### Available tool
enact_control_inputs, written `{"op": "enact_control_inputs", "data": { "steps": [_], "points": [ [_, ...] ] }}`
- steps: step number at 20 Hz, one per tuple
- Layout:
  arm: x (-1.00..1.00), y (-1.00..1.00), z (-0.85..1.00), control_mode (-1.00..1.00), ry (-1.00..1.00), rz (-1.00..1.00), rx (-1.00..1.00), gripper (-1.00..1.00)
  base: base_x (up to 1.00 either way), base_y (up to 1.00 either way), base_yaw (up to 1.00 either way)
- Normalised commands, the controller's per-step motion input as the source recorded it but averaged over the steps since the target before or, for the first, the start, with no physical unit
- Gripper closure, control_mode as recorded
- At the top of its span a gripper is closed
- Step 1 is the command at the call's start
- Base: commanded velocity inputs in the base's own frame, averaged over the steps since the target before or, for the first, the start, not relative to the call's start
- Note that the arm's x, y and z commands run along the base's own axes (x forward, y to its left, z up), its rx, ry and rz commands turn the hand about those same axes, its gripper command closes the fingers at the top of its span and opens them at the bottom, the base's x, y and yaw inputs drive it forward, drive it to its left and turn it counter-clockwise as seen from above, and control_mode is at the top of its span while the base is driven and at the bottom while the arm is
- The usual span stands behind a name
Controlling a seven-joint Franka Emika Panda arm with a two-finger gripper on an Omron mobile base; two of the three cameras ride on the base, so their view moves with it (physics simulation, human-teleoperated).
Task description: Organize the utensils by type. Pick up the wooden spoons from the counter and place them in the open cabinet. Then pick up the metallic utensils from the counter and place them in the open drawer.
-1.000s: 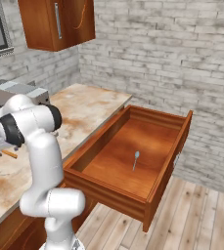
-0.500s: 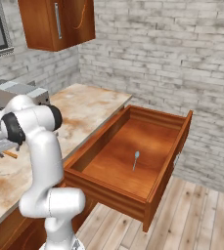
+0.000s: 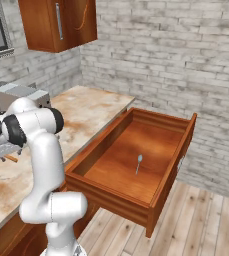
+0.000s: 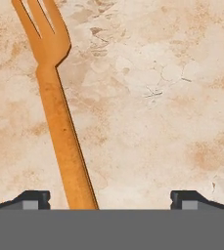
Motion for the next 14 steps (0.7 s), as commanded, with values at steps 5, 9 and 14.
{"op": "enact_control_inputs", "data": {
  "steps": [5, 9, 14],
  "points": [
    [0.00, 0.09, -0.15, -1.00, -0.02, 0.00, 0.00, -1.00, 0.00, 0.00, 0.00],
    [0.00, 0.01, -0.04, -1.00, 0.00, 0.00, 0.00, 1.00, 0.00, 0.00, 0.00],
    [0.00, 0.00, 0.00, -1.00, 0.00, 0.00, 0.00, 1.00, 0.00, 0.00, 0.00]
  ]
}}
